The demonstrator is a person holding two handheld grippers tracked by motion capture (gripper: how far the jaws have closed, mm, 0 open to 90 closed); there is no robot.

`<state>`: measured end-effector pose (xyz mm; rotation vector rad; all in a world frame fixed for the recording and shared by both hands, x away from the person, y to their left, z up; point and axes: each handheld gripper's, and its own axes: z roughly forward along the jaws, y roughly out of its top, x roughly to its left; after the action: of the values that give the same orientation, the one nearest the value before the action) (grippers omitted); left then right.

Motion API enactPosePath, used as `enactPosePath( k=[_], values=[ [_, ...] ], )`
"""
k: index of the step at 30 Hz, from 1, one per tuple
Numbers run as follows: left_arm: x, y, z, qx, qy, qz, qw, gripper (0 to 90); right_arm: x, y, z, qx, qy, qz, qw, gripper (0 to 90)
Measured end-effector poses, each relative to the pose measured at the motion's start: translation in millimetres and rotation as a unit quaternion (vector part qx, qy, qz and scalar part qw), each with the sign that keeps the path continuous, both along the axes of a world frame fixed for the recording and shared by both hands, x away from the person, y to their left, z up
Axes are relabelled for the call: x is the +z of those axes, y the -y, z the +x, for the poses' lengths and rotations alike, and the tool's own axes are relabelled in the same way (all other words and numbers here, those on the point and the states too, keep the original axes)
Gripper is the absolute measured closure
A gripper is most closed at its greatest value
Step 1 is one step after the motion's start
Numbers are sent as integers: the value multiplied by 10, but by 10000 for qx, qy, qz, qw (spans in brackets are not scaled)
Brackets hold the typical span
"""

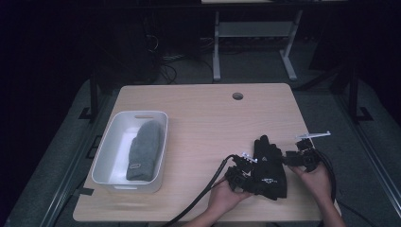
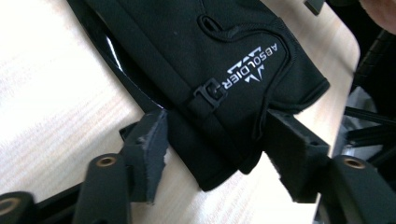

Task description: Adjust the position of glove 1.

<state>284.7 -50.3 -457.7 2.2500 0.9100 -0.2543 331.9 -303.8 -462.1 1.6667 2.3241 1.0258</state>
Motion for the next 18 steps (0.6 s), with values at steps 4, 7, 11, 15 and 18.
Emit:
enactPosePath(
  k=[4, 7, 11, 15, 18],
  values=[
    [-12, 13, 4, 27, 209, 81, 9997, 556, -1, -21, -9, 16, 19, -1, 10000, 432],
    [-19, 26, 2, -11, 380, 165, 9991, 668, 0, -35, -11, 63, -15, 31, 10000, 512],
    [-36, 4, 46, -69, 297, 118, 9995, 757, -3, -51, -14, 114, -53, 83, 9999, 586],
    [-41, -6, 76, -65, 202, 25, 9998, 792, -2, -32, -17, 136, -61, 219, 9996, 707],
    [-39, -17, 92, -76, 170, -6, 9998, 804, 7, -22, -27, 137, -11, 292, 9995, 770]
  ],
)
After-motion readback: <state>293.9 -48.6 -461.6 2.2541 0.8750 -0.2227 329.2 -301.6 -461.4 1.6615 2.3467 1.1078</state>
